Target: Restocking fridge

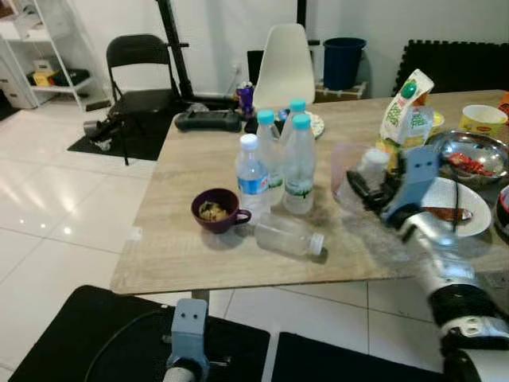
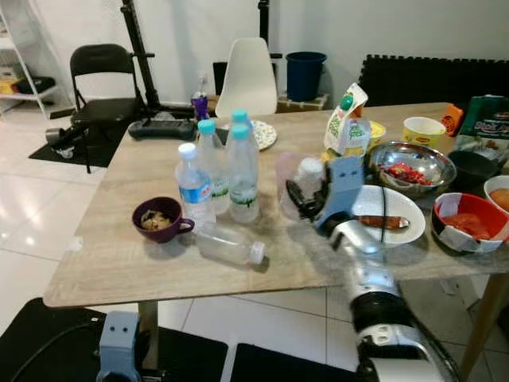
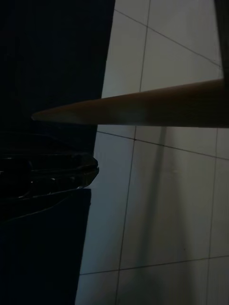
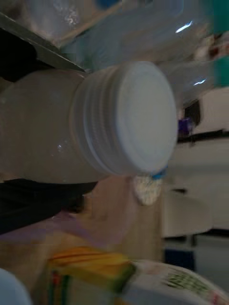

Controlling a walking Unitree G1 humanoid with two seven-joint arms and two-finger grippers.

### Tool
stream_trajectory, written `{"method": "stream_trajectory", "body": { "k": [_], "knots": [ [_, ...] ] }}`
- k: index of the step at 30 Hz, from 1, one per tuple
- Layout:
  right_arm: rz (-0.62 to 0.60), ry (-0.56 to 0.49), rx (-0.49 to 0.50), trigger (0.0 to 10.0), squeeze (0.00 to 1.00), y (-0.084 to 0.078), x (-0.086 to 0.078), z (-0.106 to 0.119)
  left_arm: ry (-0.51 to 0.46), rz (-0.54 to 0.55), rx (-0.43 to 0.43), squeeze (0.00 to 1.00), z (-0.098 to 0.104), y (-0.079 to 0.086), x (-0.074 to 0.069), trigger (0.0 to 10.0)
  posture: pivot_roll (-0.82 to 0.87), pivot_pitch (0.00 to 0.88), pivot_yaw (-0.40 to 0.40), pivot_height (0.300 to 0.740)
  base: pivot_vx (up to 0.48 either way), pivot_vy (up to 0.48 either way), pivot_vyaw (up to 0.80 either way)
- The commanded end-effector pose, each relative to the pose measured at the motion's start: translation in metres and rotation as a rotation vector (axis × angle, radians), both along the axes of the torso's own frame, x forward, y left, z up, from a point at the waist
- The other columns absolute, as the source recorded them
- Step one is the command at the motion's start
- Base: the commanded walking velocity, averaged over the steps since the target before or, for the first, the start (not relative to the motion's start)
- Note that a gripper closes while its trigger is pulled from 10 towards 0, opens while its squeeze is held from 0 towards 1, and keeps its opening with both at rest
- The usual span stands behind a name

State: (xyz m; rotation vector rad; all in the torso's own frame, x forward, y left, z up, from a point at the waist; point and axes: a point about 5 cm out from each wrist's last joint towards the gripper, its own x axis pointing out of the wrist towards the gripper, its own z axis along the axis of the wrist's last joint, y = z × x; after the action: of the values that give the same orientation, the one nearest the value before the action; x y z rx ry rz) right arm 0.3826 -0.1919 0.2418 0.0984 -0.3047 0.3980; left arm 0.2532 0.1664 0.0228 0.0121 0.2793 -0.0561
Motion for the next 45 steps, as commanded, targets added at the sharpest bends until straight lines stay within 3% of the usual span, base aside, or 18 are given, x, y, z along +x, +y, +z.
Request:
{"method": "stream_trajectory", "body": {
  "k": [1, 3, 5, 9, 10, 13, 15, 20, 22, 24, 25, 27, 29, 32, 36, 38, 42, 45],
  "knots": [
    [0.078, -0.047, 0.037, 10.0, 0.0, 0.002, -0.006, 0.012, 0.016, 0.002, 0.0, 0.0, -0.005, 0.003, -0.005, 10.0, 0.05, 0.122, 0.062, 0.74, 0.0, 0.0, 0.0],
    [0.227, -0.086, 0.11, 10.0, 0.0, -0.001, -0.021, 0.024, 0.01, -0.009, -0.005, 0.0, -0.004, 0.001, -0.003, 10.0, 0.04, 0.119, 0.067, 0.74, 0.0, 0.0, 0.0],
    [0.227, -0.086, 0.11, 10.0, 0.0, -0.001, -0.021, 0.024, 0.01, -0.009, -0.005, 0.0, -0.004, 0.001, -0.003, 10.0, 0.04, 0.119, 0.067, 0.74, 0.0, 0.0, 0.0],
    [0.466, -0.109, 0.176, 10.0, 0.0, 0.002, -0.044, 0.03, 0.003, -0.022, -0.012, 0.0, -0.003, -0.002, 0.001, 10.0, 0.04, 0.115, 0.07, 0.74, 0.0, 0.0, 0.0],
    [0.577, -0.102, 0.155, 10.0, 0.0, 0.006, -0.056, 0.027, 0.0, -0.028, -0.015, 0.0, -0.003, -0.003, 0.001, 10.0, 0.04, 0.113, 0.071, 0.74, 0.0, 0.0, 0.0],
    [0.676, -0.084, 0.112, 10.0, 0.0, 0.011, -0.069, 0.022, -0.001, -0.037, -0.017, 0.0, -0.003, -0.004, 0.0, 10.0, 0.04, 0.113, 0.071, 0.74, 0.0, 0.0, 0.0],
    [0.821, -0.028, 0.041, 10.0, 0.0, 0.019, -0.089, 0.01, -0.002, -0.048, -0.019, 0.0, -0.003, -0.005, -0.001, 10.0, 0.04, 0.11, 0.072, 0.74, 0.0, 0.0, 0.0],
    [0.939, 0.068, -0.043, 10.0, 0.0, 0.027, -0.106, -0.007, 0.004, -0.066, -0.005, 0.0, -0.005, -0.004, -0.004, 10.0, 0.04, 0.107, 0.074, 0.74, 0.0, 0.0, 0.0],
    [1.003, 0.238, -0.183, 10.0, 0.0, 0.039, -0.118, -0.04, 0.016, -0.078, 0.013, 0.0, -0.008, -0.003, -0.007, 10.0, 0.03, 0.102, 0.078, 0.74, 0.0, 0.0, 0.0],
    [0.985, 0.38, -0.34, 10.0, 0.0, 0.044, -0.125, -0.077, 0.03, -0.074, 0.029, 0.0, -0.011, -0.001, -0.009, 10.0, 0.03, 0.1, 0.079, 0.74, 0.0, 0.0, 0.0],
    [0.985, 0.38, -0.34, 10.0, 0.0, 0.044, -0.125, -0.077, 0.03, -0.074, 0.029, 0.0, -0.011, -0.001, -0.009, 10.0, 0.03, 0.1, 0.079, 0.74, 0.0, 0.0, 0.0],
    [0.884, 0.478, -0.422, 10.0, 0.0, 0.04, -0.125, -0.113, 0.041, -0.068, 0.042, 0.0, -0.014, 0.001, -0.011, 10.0, 0.03, 0.097, 0.072, 0.74, 0.0, 0.0, 0.0],
    [0.884, 0.478, -0.422, 10.0, 0.0, 0.04, -0.125, -0.113, 0.041, -0.068, 0.042, 0.0, -0.014, 0.001, -0.011, 10.0, 0.03, 0.097, 0.072, 0.74, 0.0, 0.0, 0.0],
    [0.699, 0.607, -0.451, 10.0, 0.0, 0.026, -0.128, -0.161, 0.046, -0.061, 0.046, 0.0, -0.016, 0.003, -0.012, 10.0, 0.04, 0.092, 0.066, 0.74, 0.0, 0.0, 0.0],
    [0.574, 0.69, -0.482, 10.0, 0.0, 0.018, -0.134, -0.191, 0.058, -0.054, 0.052, 0.0, -0.019, 0.005, -0.015, 10.0, 0.04, 0.089, 0.068, 0.74, 0.0, 0.0, 0.0],
    [0.373, 0.738, -0.487, 10.0, 0.0, 0.008, -0.134, -0.214, 0.088, -0.033, 0.063, 0.0, -0.025, 0.009, -0.019, 10.0, 0.04, 0.085, 0.071, 0.74, 0.0, 0.0, 0.0],
    [0.127, 0.787, -0.478, 10.0, 0.0, -0.007, -0.135, -0.236, 0.124, 0.002, 0.058, 0.0, -0.033, 0.015, -0.024, 10.0, 0.03, 0.083, 0.076, 0.74, 0.0, 0.0, 0.0],
    [0.055, 0.805, -0.473, 10.0, 0.0, -0.012, -0.136, -0.242, 0.134, 0.009, 0.055, 0.0, -0.035, 0.017, -0.025, 10.0, 0.03, 0.083, 0.076, 0.74, 0.0, 0.0, 0.0]
  ]
}}
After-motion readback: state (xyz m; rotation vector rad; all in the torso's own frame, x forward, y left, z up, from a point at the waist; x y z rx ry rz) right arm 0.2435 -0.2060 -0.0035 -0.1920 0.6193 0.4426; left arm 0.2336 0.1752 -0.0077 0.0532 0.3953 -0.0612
